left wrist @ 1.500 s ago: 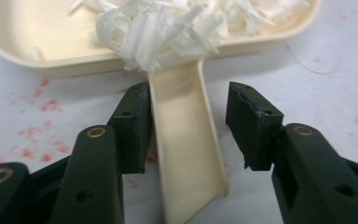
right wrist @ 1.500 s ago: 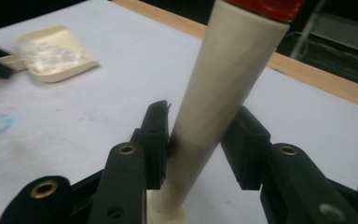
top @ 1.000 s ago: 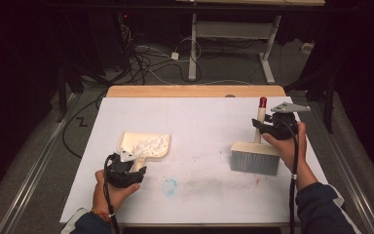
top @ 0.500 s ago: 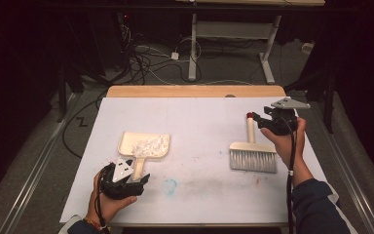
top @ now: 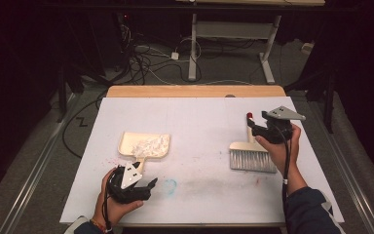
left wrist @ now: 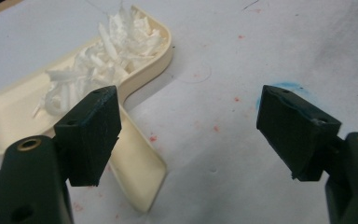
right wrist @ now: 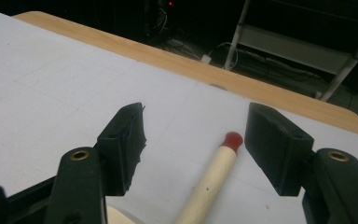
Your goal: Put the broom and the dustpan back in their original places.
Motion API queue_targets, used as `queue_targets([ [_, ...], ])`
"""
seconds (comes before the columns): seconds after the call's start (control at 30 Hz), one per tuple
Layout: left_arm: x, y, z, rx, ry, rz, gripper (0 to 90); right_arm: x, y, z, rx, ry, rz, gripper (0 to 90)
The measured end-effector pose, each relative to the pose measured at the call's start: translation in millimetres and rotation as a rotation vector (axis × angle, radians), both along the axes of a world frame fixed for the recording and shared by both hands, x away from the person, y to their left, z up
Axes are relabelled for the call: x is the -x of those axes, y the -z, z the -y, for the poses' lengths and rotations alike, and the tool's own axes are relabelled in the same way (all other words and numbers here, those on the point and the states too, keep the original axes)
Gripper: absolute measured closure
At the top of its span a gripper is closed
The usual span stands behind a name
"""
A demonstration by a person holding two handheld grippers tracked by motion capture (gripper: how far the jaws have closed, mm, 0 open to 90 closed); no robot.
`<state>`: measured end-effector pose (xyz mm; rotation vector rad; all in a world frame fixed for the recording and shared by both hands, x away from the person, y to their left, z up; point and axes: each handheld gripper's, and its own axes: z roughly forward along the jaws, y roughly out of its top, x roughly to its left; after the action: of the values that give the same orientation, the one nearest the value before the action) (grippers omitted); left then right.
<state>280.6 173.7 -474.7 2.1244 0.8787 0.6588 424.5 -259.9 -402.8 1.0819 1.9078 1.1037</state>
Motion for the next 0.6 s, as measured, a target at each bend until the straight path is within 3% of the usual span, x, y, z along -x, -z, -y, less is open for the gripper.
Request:
queue_targets([
  [0.13, 1.9, -0.9, 3.1, -0.016, 0.026, 0.045, 19.5, 6.4, 0.3, -2.2, -0.021, -0.021, 0.018, 37.3],
  [0.3, 4.6, -0.3, 6.2, -0.031, 0.044, 0.059, 18.7, 12.2, 0.2, -1.2, -0.047, -0.032, 0.027, 36.2],
  [0.5, 7.9, -0.2, 7.7, -0.029, 0.050, 0.064, 18.2, 19.8, -3.4, -2.9, -0.044, -0.060, 0.051, 33.7],
  [0.6, 8.4, 0.5, 7.9, -0.032, 0.055, 0.059, 18.2, 23.4, -5.9, -4.6, -0.034, -0.044, 0.072, 27.7],
])
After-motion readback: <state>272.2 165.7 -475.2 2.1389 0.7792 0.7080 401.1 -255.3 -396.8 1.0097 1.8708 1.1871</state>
